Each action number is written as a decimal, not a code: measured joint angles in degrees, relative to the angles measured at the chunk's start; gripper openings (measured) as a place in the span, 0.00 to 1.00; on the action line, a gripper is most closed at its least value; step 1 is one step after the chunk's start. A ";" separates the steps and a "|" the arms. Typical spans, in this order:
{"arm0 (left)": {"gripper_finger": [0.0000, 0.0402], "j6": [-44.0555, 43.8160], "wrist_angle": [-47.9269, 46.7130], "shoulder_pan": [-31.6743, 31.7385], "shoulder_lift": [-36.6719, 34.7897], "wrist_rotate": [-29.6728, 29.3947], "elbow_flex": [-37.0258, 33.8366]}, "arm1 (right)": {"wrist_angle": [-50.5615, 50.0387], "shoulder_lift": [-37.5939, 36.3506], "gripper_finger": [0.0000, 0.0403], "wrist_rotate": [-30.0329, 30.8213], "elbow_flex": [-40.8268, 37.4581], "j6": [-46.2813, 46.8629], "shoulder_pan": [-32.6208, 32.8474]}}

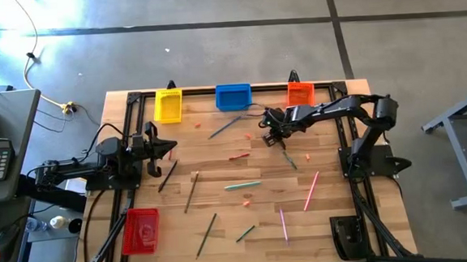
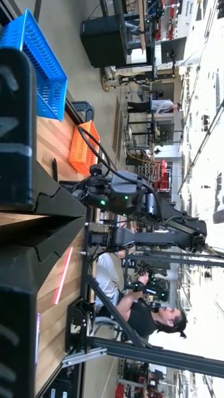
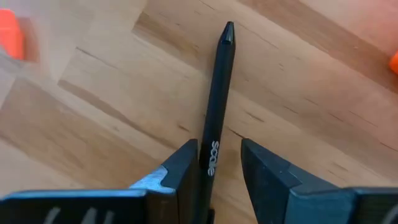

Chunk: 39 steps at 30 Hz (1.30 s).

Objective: Sort crayons/erasers/pens/pencils in bins
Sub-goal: Put the black pen into the orange bin

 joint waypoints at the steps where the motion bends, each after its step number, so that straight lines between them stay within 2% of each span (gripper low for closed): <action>1: 0.00 0.01 0.00 -0.01 0.00 -0.02 0.00 | 0.22 0.46 0.25 0.00 0.00 0.04 -0.23; 14: 0.00 -0.01 0.00 -0.01 0.00 0.00 0.00 | 0.55 1.86 0.04 -0.53 0.27 0.13 -0.97; 19: 0.00 0.01 0.00 -0.01 0.00 0.00 0.00 | -2.69 2.39 0.05 -1.01 3.42 -0.15 -1.01; 28: 0.00 0.00 0.00 -0.01 0.00 0.00 0.00 | -14.85 2.32 0.05 -1.70 18.35 -3.94 -0.90; 31: 0.00 0.01 0.00 -0.01 0.00 0.00 0.00 | -23.55 2.32 0.06 1.37 24.84 -5.25 -0.95; 35: 0.00 0.00 0.00 -0.01 0.00 0.00 0.00 | -34.05 2.21 0.06 8.34 32.42 -6.24 -2.49; 39: 0.00 0.01 0.00 -0.01 0.00 0.00 0.00 | -39.02 1.74 0.06 12.88 33.97 -8.48 -6.64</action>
